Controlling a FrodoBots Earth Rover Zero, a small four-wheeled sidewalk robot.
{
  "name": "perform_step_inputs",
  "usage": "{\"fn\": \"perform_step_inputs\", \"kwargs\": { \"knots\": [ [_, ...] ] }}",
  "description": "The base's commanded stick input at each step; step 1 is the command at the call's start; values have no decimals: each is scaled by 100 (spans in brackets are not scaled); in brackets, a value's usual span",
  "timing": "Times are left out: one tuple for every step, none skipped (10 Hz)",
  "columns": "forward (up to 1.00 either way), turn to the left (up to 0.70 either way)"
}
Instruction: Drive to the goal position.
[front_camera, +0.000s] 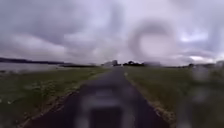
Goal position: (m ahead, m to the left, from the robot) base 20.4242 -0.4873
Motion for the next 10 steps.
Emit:
{"fn": "perform_step_inputs", "kwargs": {
  "knots": [
    [70, 0],
    [70, 0],
    [70, 0],
    [70, 0],
    [70, 0],
    [70, 0],
    [70, 0],
    [70, 0],
    [70, 0],
    [70, 0]
  ]
}}
